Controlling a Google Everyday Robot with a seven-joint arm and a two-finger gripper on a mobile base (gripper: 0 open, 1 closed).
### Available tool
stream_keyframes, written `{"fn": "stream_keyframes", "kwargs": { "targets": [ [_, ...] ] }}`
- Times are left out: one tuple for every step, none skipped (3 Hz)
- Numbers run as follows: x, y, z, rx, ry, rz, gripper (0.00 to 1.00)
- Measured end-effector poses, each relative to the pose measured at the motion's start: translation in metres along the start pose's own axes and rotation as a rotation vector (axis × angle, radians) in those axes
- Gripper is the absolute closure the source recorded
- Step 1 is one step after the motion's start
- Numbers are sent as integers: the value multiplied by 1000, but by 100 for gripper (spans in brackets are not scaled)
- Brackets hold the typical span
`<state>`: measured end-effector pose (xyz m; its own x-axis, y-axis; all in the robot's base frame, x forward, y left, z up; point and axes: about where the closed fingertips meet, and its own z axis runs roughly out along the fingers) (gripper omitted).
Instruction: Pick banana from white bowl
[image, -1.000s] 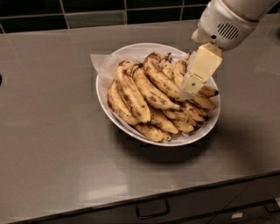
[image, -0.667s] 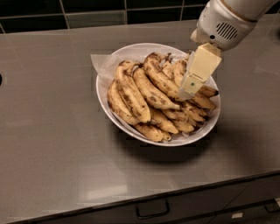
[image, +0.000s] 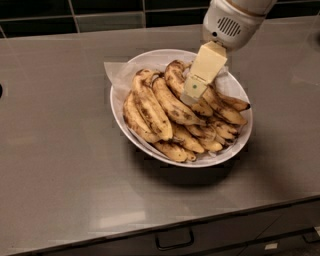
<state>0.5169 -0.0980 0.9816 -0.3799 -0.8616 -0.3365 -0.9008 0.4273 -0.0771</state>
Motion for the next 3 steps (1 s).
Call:
{"fn": "stream_keyframes", "kwargs": {
  "targets": [
    [-49,10,33,-9,-10,125,0],
    [-49,10,33,-9,-9,126,0],
    [-55,12,24,19,12,137,0]
  ]
}}
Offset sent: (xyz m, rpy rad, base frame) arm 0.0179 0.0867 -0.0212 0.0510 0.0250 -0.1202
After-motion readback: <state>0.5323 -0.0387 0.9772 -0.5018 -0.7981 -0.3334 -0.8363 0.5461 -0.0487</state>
